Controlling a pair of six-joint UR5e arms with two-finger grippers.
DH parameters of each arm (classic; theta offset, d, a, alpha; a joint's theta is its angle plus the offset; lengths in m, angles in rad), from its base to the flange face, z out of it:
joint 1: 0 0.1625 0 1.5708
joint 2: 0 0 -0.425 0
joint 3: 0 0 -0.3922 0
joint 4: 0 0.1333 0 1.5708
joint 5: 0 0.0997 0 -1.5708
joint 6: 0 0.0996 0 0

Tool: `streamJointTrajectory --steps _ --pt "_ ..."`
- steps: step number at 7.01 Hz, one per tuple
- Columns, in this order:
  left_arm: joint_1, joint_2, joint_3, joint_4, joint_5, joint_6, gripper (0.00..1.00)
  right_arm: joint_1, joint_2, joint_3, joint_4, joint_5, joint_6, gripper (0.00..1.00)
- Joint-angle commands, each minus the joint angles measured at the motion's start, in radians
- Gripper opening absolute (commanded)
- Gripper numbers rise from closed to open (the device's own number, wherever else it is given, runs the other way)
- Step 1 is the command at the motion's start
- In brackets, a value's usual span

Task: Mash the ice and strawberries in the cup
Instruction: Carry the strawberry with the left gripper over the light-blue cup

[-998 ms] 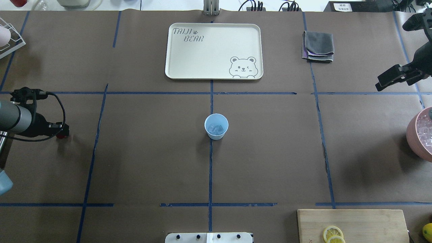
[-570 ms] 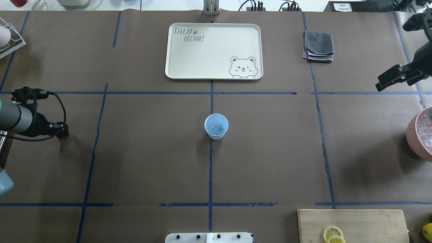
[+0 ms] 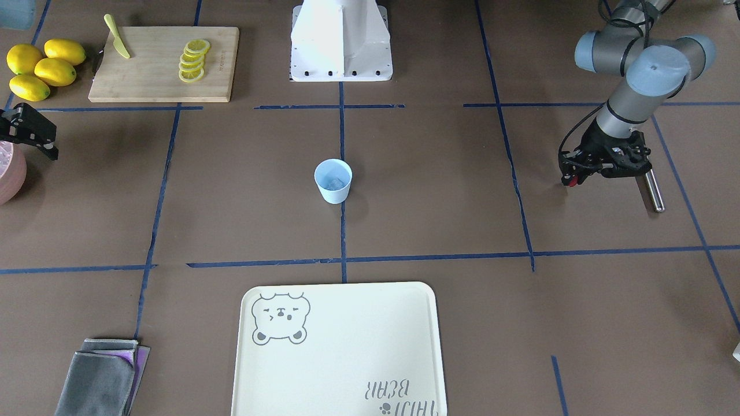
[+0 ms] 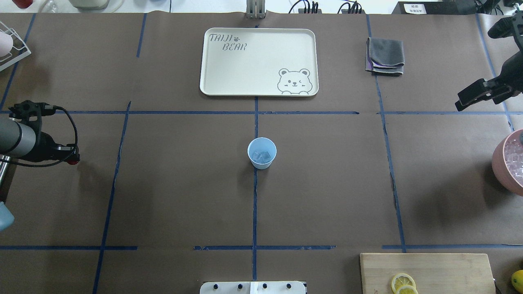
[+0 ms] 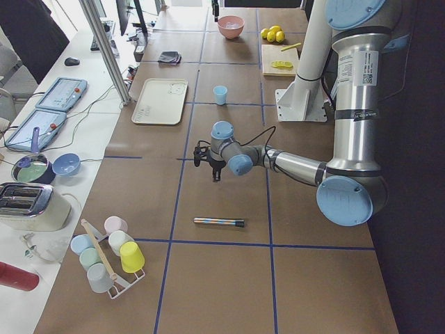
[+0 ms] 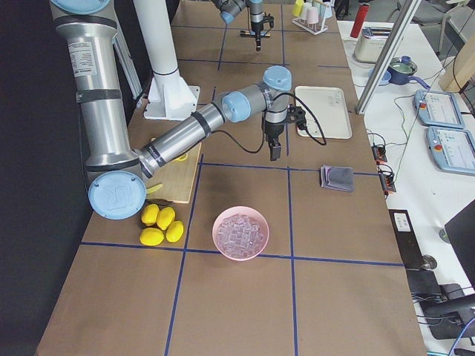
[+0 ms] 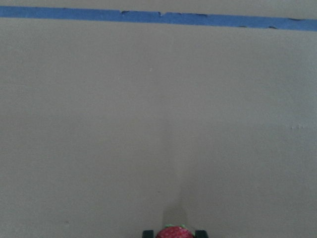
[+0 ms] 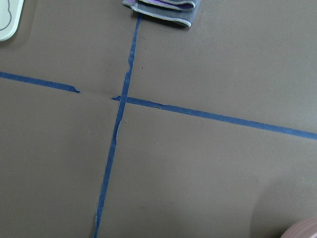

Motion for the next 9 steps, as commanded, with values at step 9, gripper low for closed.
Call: streamJointTrajectory --steps 9 --pt "0.216 -0.963 0.226 0.636 0.015 -0.375 0.0 0.233 -0.206 -0.025 0.044 0.07 -0.22 0.99"
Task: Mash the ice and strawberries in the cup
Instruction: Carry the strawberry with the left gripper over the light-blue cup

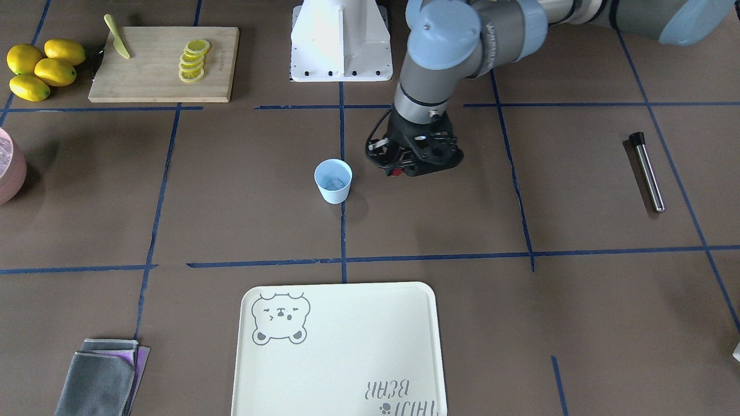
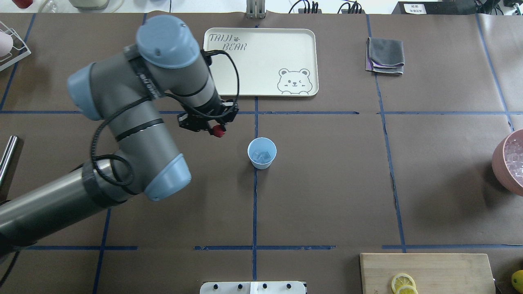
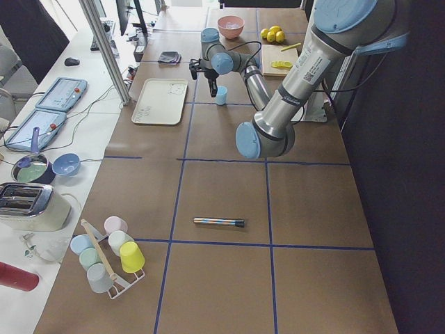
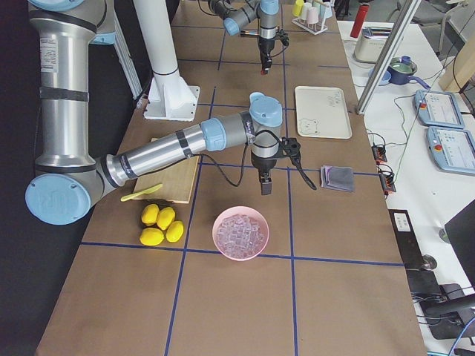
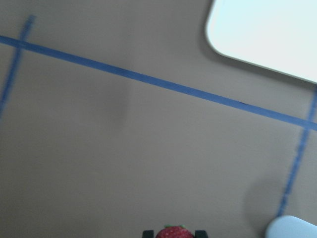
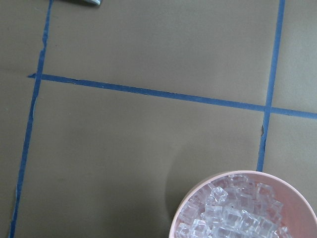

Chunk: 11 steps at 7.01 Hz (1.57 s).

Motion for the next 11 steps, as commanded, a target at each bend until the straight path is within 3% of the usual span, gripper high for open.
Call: streamJointTrajectory --steps 1,2,5,9,11 --pt "0.061 -0.132 0.181 -0.101 0.044 -0.016 0.0 0.013 -0.009 -0.004 0.001 0.01 -0.008 0.99" --pt "0.078 -0.132 0.23 -0.172 0.071 -0.044 0.0 0.015 -0.009 -0.004 0.001 0.01 -0.008 0.99" --pt "0.08 -0.123 0.228 -0.173 0.066 -0.05 0.0 0.017 -0.007 -0.002 0.001 0.012 -0.005 0.99" --pt "0.095 -0.062 0.119 -0.164 0.06 -0.053 0.0 0.018 -0.004 -0.002 0.001 0.01 -0.005 0.99" --pt "0.123 -0.063 0.123 -0.165 0.062 -0.055 0.0 0.018 -0.003 -0.002 0.001 0.012 -0.005 0.99"
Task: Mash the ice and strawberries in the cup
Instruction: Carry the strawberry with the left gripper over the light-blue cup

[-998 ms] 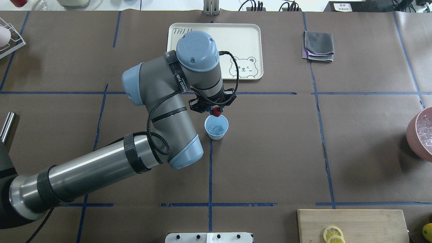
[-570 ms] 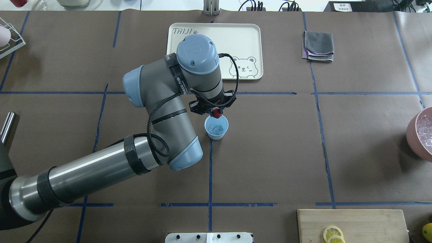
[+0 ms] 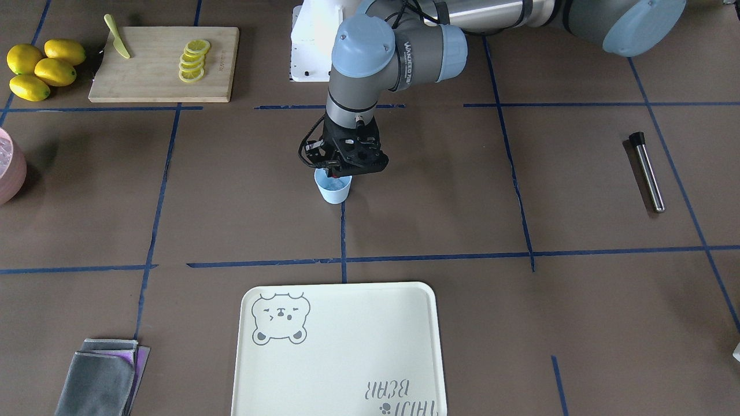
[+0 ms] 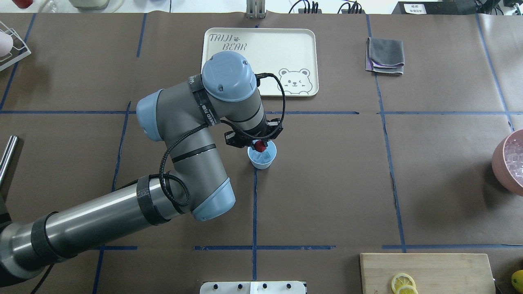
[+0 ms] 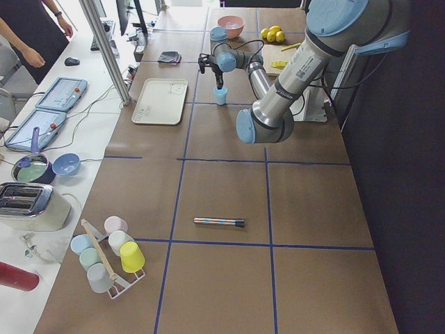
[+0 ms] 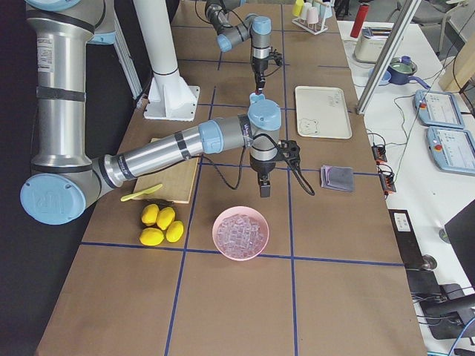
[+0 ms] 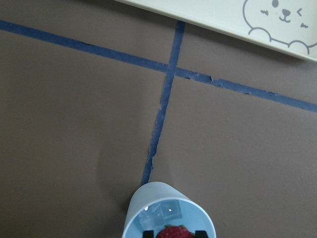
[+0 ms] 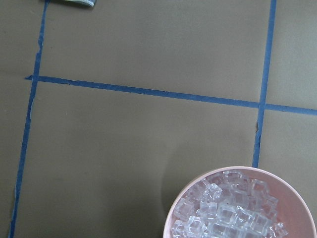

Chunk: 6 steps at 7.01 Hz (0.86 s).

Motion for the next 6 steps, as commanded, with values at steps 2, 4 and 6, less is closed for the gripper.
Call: streamJointTrajectory --steps 2,4,6 --pt "0.015 0.005 -0.004 -0.001 0.0 0.001 0.0 0.0 0.003 0.0 0.0 0.001 0.0 0.99" --pt "0.012 0.005 -0.004 -0.001 0.0 0.001 0.04 0.002 0.006 0.0 0.0 0.001 0.0 0.99" --pt "0.003 0.005 -0.005 0.0 0.0 0.001 0.19 0.003 0.006 0.0 0.0 0.001 0.0 0.99"
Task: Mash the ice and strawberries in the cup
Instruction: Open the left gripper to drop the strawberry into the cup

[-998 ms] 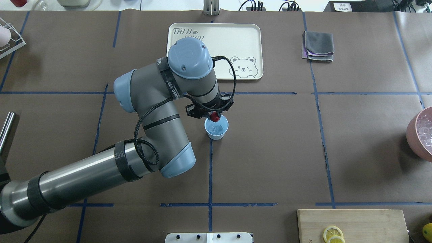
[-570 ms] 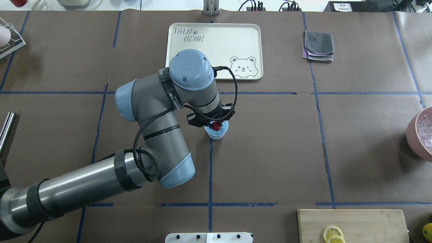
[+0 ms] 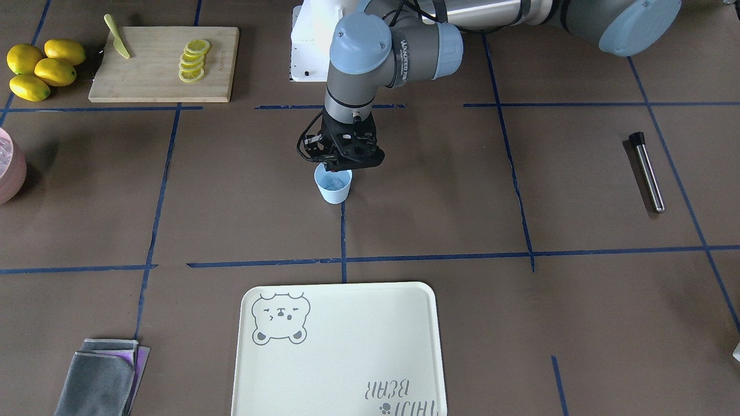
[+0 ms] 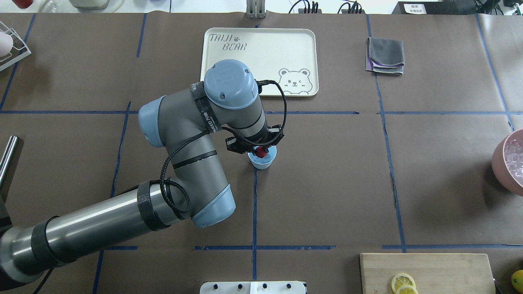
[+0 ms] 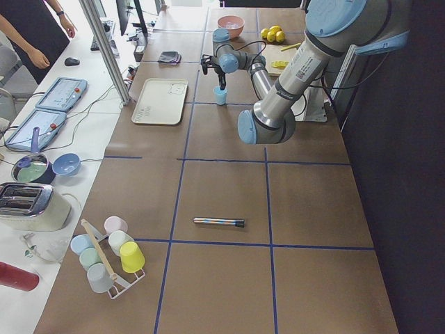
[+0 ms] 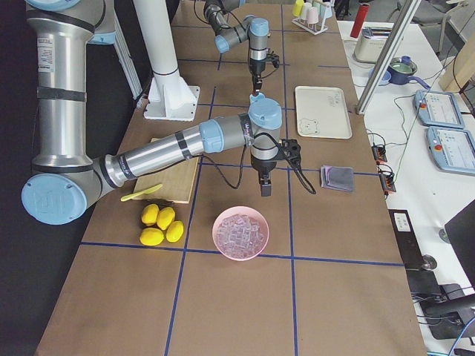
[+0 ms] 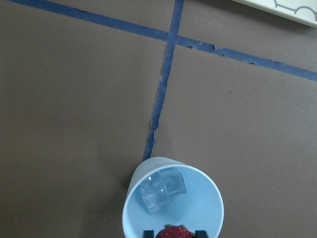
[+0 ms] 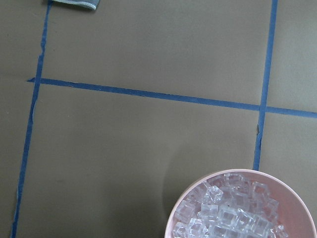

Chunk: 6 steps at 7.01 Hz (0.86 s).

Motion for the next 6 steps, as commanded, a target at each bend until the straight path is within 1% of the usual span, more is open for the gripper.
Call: streamJointTrajectory --steps 1,2,3,4,5,6 --pt "-0.008 0.0 -0.001 0.0 0.0 0.0 0.52 0.003 0.0 0.0 0.0 0.0 0.0 0.99" --pt "-0.006 0.0 -0.001 -0.005 0.0 0.002 0.89 0.003 0.0 -0.002 0.0 0.0 0.0 0.99" --pt "-0.006 -0.001 -0.004 -0.005 0.002 0.002 1.0 0.003 0.0 -0.003 0.0 0.0 0.0 0.99" --pt "-0.008 0.0 -0.016 -0.002 0.005 0.002 1.0 0.004 0.0 -0.003 0.0 0.0 0.0 0.99" --pt "-0.037 0.026 -0.042 0.003 0.002 0.011 1.0 0.013 -0.001 -0.021 0.0 0.002 -0.003 0.99" --pt "-0.083 0.117 -0.126 0.025 -0.02 0.064 1.0 0.054 -0.001 -0.082 0.002 0.03 -0.074 0.99"
